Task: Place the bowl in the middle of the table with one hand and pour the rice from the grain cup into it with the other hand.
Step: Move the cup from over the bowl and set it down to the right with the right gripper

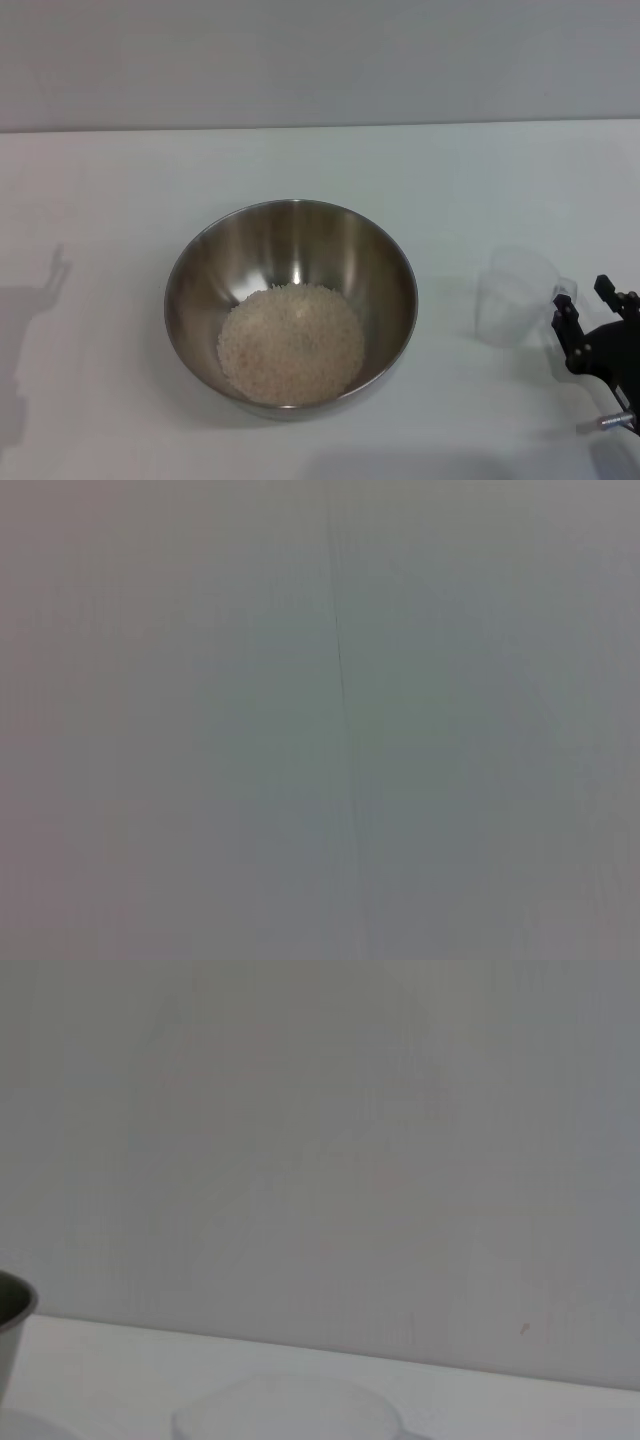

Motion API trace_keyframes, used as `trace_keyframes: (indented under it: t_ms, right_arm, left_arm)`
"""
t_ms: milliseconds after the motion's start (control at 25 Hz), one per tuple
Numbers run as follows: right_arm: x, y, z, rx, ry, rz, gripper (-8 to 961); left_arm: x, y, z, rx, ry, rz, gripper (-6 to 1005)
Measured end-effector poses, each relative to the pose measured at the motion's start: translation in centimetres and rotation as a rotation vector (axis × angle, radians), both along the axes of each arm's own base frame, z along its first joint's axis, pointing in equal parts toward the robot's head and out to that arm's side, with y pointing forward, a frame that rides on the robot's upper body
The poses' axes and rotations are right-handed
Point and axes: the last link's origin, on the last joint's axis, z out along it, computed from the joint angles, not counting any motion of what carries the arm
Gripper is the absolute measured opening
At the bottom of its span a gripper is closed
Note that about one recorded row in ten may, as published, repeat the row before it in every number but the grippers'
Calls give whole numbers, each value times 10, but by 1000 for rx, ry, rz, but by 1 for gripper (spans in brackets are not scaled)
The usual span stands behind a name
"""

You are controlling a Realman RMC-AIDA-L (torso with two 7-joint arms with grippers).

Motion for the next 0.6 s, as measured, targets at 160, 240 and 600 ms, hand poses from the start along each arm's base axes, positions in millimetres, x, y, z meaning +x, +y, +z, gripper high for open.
trace_keyframes:
  t_ms: [160,240,600]
  right_arm:
    - [3,-11,-1,-3,2,-7,367]
    - [3,-13,-1,-4,1,-7,420]
    - [2,-30,-7,-32,3,12,499]
  left_arm:
    - [0,1,0,-1,1,-1,869]
    - [0,1,0,-1,1,0,869]
    - [0,1,0,-3,3,0,869]
